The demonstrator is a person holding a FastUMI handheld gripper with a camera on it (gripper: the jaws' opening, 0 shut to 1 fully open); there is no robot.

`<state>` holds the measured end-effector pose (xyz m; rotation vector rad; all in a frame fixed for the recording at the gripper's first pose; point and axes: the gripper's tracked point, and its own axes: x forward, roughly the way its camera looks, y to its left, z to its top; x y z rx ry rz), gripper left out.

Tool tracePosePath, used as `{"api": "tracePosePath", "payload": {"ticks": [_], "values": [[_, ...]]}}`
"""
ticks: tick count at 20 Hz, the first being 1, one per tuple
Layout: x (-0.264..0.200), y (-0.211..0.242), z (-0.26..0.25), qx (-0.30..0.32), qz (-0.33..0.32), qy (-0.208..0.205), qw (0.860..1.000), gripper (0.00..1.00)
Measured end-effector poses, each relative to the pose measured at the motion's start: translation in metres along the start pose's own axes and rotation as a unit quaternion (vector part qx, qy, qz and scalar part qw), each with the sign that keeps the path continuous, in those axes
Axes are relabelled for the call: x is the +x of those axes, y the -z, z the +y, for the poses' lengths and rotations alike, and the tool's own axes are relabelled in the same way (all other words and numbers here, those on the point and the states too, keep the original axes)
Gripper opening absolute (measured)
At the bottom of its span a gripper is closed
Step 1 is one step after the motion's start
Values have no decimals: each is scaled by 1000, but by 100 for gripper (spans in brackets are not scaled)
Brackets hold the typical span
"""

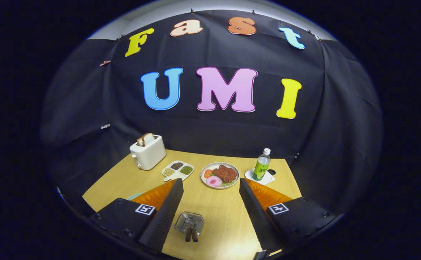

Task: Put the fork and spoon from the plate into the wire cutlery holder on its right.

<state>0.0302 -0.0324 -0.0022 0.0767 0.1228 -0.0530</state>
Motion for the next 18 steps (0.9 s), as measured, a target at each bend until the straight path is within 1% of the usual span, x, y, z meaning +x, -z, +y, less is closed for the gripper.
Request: {"api": "tracePosePath", "payload": {"ticks": [3,4,7,9,14,18], "values": [[-2,2,6,17,-10,-22,1000,98],[-3,1,2,18,-15,-23,999,97],[-4,1,-1,-3,-28,-19,999,97],[-6,7,0,-19,-24,-18,999,97],[-9,3,-8,-46,-27,9,999,97],[-11,1,-4,-53,-34,4,998,98]]}}
